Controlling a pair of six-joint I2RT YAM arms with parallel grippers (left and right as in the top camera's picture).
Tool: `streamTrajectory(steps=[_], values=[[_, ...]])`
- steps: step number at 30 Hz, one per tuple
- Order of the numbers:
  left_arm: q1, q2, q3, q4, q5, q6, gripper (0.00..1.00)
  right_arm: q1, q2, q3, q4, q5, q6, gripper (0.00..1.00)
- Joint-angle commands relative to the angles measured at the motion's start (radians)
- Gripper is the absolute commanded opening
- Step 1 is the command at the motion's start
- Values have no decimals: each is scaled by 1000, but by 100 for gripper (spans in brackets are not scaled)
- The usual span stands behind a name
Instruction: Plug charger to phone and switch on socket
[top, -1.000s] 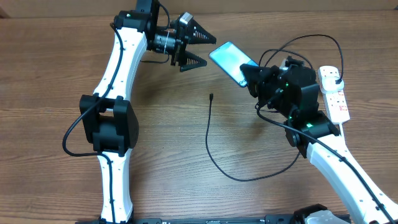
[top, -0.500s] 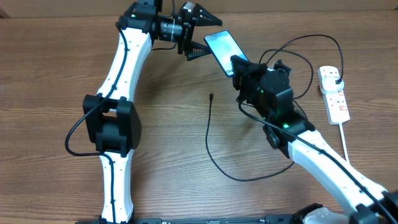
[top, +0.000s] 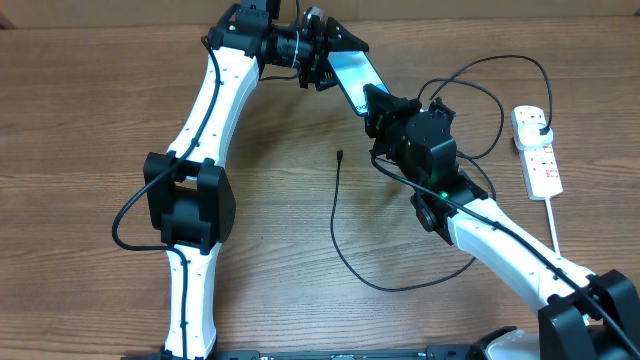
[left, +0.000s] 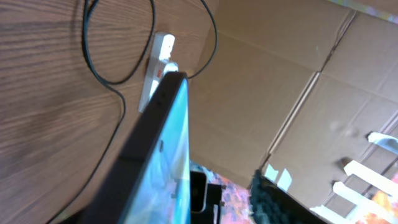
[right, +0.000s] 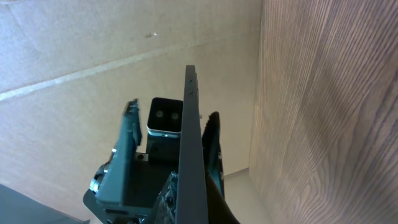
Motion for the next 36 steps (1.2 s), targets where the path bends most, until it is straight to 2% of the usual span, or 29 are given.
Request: streamTrajectory(steps=[1,10,15,32,36], values=[[-2,-6,23,3,-37,-5,51,5,-12,27,19,11,14,4],[-11,-6,23,2,-56,34,34,5,-8,32,20,19,44,4],[-24,-6,23,2,-63,83,31,5,-8,32,20,18,44,4],[-32,-6,23,-1,-80,82,20,5,-8,46,27,18,89,4],[-33,-6,23,-1,-84,81,9,5,-8,46,27,18,89,4]])
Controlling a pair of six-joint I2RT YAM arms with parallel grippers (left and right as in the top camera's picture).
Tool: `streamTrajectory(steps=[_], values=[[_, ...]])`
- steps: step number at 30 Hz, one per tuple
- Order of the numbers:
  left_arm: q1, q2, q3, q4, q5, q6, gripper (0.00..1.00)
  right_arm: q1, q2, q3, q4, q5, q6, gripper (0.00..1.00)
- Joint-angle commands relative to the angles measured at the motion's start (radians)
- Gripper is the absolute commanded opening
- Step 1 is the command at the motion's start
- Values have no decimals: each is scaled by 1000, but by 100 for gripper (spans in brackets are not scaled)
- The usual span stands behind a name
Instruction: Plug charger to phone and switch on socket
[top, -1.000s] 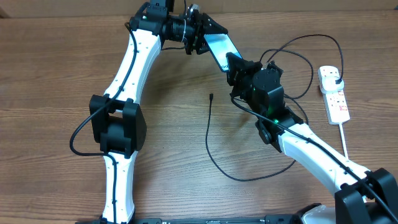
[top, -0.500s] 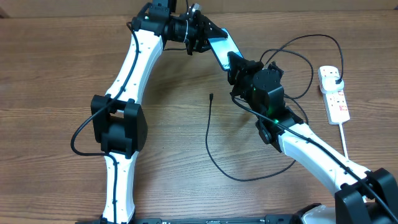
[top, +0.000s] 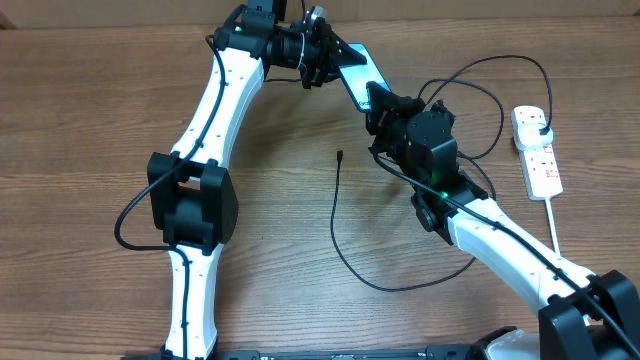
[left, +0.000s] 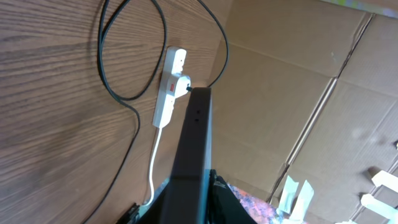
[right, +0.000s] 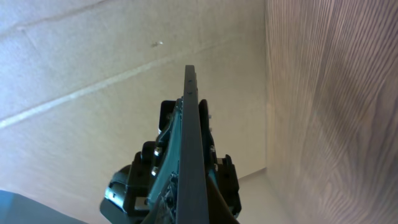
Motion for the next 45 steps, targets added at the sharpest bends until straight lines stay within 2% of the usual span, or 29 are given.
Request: streamTrajectory(steps=[1,6,10,16,18,21,22,28,32,34,36,39,41,45], values=[[-11,-7,23,2,-8,23,6,5,-8,46,14,0,-8,4],[-11,-7,23,2,-26,16,4,5,-8,46,14,0,-8,6],[-11,-7,23,2,-26,15,4,5,-8,46,14,-1,-8,20],[-8,-7,23,2,-18,89,4,5,-8,45,-16,-29,-17,56],[0,-7,23,-9,-18,143,4,5,-8,45,-51,-39,-68,67],[30,-7,23,-75,-21,239,4,-4,-8,45,-158,-50,-228,97],[43,-7,23,-110,-28,282,4,-10,-8,45,-210,-50,-270,100],[134,-7,23,-330,-111,507,4,-82,-9,45,-602,-56,-497,100],[200,-11,23,-424,-90,616,4,-138,-9,45,-781,-63,-616,100],[233,-18,23,-460,-37,687,4,-160,-9,45,-818,-99,-755,100],[264,-30,23,-500,26,763,4,-168,-9,45,-816,-172,-964,100],[306,-53,23,-576,80,847,4,-167,-9,45,-811,-265,-1153,93],[332,-72,23,-638,142,923,4,-166,-9,47,-829,-320,-1219,88],[368,-89,23,-747,308,1049,4,-166,-8,74,-918,-350,-1263,83]])
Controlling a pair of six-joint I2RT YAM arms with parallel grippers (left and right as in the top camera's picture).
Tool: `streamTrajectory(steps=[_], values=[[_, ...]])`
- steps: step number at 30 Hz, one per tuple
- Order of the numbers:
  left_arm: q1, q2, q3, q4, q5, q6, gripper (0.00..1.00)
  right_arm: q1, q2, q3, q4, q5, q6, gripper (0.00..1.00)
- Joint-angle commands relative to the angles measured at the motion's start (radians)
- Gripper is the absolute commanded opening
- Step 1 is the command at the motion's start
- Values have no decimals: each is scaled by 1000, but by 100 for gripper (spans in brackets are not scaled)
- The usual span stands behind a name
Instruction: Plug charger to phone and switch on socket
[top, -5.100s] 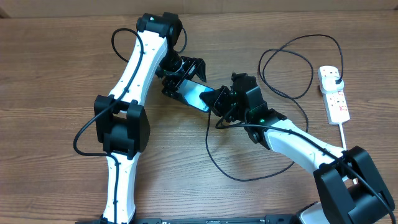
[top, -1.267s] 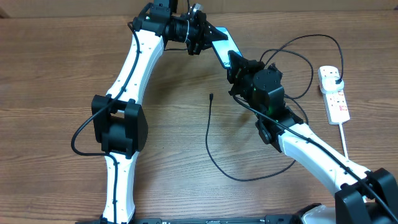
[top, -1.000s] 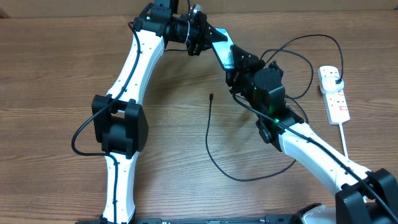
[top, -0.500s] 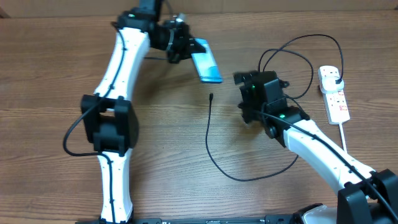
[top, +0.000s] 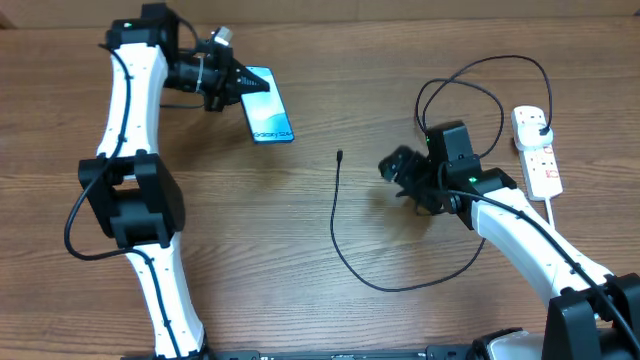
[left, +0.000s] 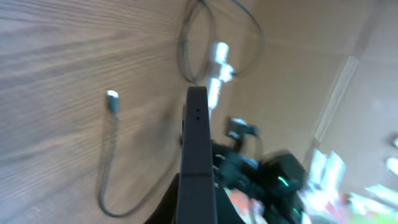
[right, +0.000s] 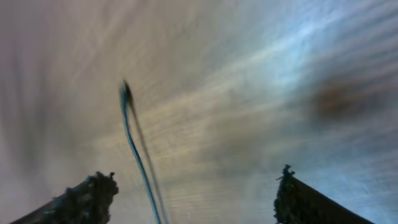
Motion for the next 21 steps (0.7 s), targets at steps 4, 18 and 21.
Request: streamTrajectory(steps=[4,18,21], values=[[56,-80,22,-85,256,164,4,3,-8,130,-165,-67,-192,79],[66,-80,22,-113,263,153,4,76,207,519,-389,-76,-288,66],[66,-80,22,-114,249,153,4,90,313,563,-370,-149,-318,61]])
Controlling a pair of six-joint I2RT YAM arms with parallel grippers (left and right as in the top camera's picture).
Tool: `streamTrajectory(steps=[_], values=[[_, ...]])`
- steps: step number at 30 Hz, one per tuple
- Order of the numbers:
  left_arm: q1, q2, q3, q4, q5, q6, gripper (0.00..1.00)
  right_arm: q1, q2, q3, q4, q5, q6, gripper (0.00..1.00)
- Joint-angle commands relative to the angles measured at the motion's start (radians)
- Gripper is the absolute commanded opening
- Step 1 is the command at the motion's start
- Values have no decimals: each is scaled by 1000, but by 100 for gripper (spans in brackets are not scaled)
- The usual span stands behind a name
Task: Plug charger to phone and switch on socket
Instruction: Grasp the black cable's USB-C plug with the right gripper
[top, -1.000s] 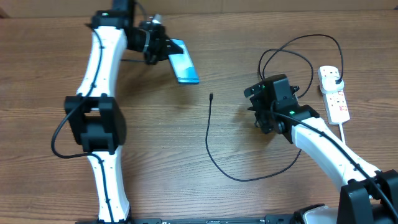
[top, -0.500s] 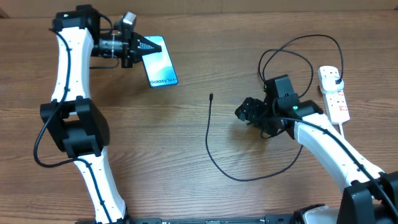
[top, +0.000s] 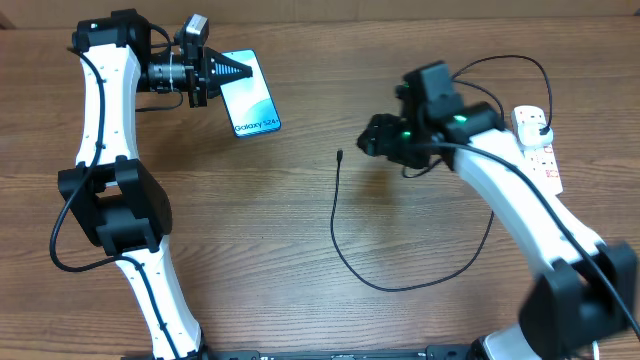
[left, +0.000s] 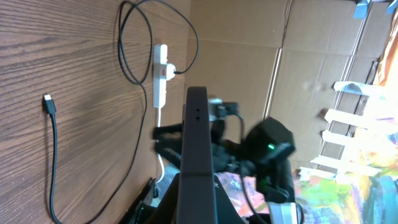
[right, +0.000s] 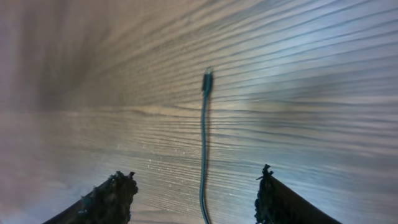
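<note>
The phone (top: 250, 105), light-blue screen up, hangs above the table's back left, with my left gripper (top: 226, 72) shut on its far end. It shows edge-on in the left wrist view (left: 198, 143). The black charger cable (top: 335, 230) lies on the wood. Its free plug (top: 340, 155) points away from me. My right gripper (top: 373, 140) hovers open just right of that plug. In the right wrist view the plug (right: 207, 81) and cable run between the two fingers (right: 112, 196). The white power strip (top: 537, 152) lies at the far right with the cable's other end in it.
A cardboard wall (top: 450, 8) runs along the table's back edge. The cable curls in a wide loop (top: 390, 285) toward the front and in loops (top: 470, 90) near the strip. My right arm (left: 264, 149) shows behind the phone in the left wrist view.
My right gripper, still open, has moved from low and right of the plug to higher and nearer it, cable now between its fingers. The left gripper shifted the phone slightly left and back.
First, the phone stood at the back middle between both grippers, my right shut on it. Then my left was shut on it too. Later my right had let go and was open near the cable, the left holding the phone at the back left, as now.
</note>
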Motion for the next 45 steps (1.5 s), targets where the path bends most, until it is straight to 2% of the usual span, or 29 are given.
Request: streamTrajectory(steps=[1,10,17,28,35,41,45], values=[[-3,-43,22,-10,37,16,4,13,111,41,27,-83,-50,59],[-3,-43,22,-17,37,15,4,1,334,40,190,-316,-114,47],[-3,-43,22,-17,37,15,4,1,400,40,253,-321,-104,44],[-5,-43,22,-32,37,16,4,0,462,27,371,-320,76,31],[-5,-43,22,-35,34,16,4,-5,496,24,374,-320,91,24],[-5,-43,22,-35,34,16,4,-10,496,25,376,-320,93,4],[-5,-43,22,-36,35,16,4,-10,492,26,367,-321,90,4]])
